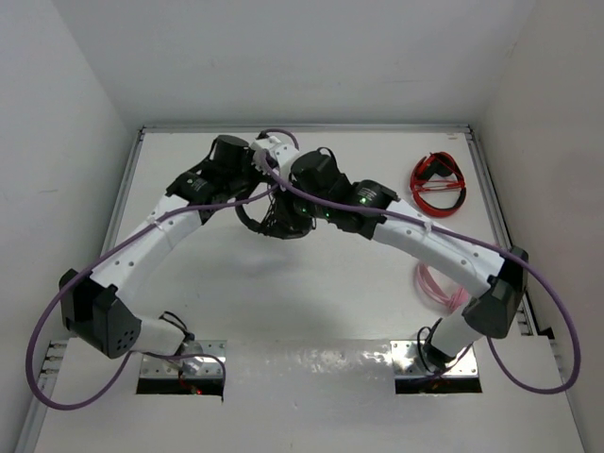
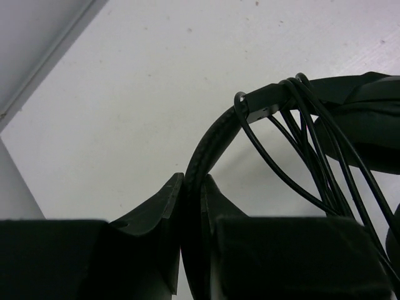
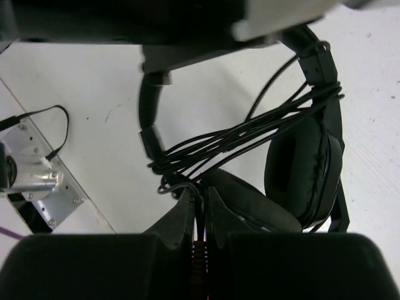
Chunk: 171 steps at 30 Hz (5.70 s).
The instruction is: Wrap the headphones
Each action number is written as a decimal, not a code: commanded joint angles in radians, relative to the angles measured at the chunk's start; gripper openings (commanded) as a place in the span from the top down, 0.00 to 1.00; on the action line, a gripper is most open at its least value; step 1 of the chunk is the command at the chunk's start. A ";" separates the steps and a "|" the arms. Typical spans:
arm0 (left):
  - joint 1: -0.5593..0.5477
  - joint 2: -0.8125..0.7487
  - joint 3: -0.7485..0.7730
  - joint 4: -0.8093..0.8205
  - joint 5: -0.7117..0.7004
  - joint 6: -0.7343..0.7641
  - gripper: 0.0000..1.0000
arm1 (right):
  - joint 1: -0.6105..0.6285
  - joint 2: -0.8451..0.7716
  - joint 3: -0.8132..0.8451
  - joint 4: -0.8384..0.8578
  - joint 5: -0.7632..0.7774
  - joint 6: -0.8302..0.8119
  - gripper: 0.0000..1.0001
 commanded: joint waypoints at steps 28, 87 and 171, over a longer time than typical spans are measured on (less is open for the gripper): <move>0.011 0.086 0.041 -0.297 0.400 -0.372 1.00 | -0.193 0.269 0.015 -0.119 0.222 0.317 0.52; 0.076 0.277 0.021 -0.059 0.377 -0.525 1.00 | -0.187 -0.173 -1.031 0.583 -0.332 -0.592 0.42; 0.202 0.429 0.035 0.043 0.439 -0.504 1.00 | -0.236 -0.099 -0.692 0.332 -0.477 -0.496 0.62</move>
